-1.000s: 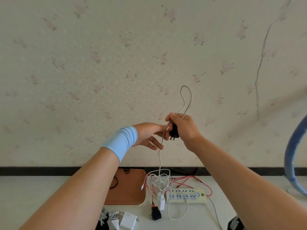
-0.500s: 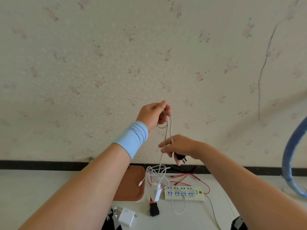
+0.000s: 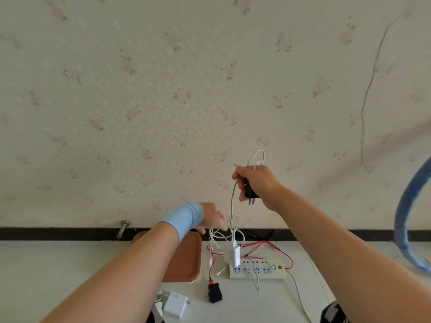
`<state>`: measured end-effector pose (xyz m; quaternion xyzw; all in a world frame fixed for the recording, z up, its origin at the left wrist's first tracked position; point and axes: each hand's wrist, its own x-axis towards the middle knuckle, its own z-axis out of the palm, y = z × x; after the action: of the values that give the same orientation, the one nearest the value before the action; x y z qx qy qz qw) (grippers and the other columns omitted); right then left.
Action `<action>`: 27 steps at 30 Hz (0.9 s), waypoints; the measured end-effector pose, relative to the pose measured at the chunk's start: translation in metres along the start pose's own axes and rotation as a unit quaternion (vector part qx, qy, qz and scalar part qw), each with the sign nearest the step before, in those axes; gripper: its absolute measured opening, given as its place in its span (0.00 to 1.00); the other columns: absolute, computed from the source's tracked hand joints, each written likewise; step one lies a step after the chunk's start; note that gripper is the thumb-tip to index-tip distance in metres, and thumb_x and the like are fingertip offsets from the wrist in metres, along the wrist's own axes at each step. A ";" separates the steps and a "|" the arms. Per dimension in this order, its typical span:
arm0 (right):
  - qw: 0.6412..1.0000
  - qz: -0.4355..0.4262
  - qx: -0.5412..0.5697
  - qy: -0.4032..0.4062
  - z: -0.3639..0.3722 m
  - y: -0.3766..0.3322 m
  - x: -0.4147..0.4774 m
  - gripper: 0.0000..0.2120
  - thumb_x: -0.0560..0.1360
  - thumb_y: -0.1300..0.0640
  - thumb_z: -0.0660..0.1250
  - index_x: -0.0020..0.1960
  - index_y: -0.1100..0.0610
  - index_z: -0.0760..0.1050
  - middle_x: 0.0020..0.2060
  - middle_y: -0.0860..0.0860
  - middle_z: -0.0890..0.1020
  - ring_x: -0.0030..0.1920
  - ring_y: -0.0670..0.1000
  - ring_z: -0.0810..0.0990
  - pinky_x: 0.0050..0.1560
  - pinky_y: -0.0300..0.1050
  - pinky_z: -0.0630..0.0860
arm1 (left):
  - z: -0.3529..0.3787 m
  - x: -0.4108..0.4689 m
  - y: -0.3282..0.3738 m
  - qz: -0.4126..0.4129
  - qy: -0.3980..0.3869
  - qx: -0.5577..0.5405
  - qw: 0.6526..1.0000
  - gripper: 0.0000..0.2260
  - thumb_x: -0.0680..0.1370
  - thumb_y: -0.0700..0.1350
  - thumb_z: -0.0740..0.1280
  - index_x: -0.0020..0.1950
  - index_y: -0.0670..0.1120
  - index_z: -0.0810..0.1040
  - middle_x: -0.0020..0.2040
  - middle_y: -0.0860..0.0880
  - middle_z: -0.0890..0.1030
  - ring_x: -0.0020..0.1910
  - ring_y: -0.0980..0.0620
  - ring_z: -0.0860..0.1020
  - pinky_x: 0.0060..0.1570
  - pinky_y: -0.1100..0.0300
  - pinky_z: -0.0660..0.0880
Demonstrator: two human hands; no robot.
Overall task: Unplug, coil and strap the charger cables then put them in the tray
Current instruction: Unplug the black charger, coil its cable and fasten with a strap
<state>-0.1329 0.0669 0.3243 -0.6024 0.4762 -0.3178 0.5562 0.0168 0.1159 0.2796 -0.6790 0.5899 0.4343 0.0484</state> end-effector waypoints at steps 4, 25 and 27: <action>0.996 -0.020 0.085 -0.003 -0.007 -0.002 0.007 0.15 0.84 0.55 0.61 0.44 0.62 0.78 0.31 0.55 0.77 0.27 0.57 0.76 0.31 0.47 0.76 | 0.030 0.030 -0.003 -0.016 0.023 0.094 0.995 0.35 0.76 0.65 0.64 0.75 0.44 0.66 0.72 0.46 0.70 0.68 0.45 0.72 0.64 0.51 0.73; 0.931 0.063 -0.351 -0.071 -0.004 0.052 0.036 0.21 0.68 0.47 0.79 0.52 0.59 0.79 0.37 0.54 0.84 0.25 0.49 0.79 0.28 0.40 0.75 | -0.007 0.068 -0.004 0.069 0.098 -0.496 0.860 0.14 0.84 0.44 0.55 0.47 0.41 0.78 0.41 0.43 0.82 0.38 0.48 0.81 0.44 0.54 0.79; 0.920 0.068 -0.378 -0.073 0.004 0.056 0.038 0.25 0.66 0.48 0.81 0.56 0.57 0.74 0.42 0.54 0.83 0.28 0.52 0.82 0.27 0.42 0.78 | -0.009 0.063 -0.003 0.085 0.093 -0.519 0.846 0.15 0.85 0.43 0.55 0.47 0.40 0.78 0.41 0.43 0.82 0.38 0.47 0.80 0.45 0.52 0.80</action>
<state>-0.1289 0.0373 0.2640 -0.7556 0.5588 -0.0310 0.3404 0.0196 0.0638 0.2430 -0.5895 0.3360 0.6140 -0.4033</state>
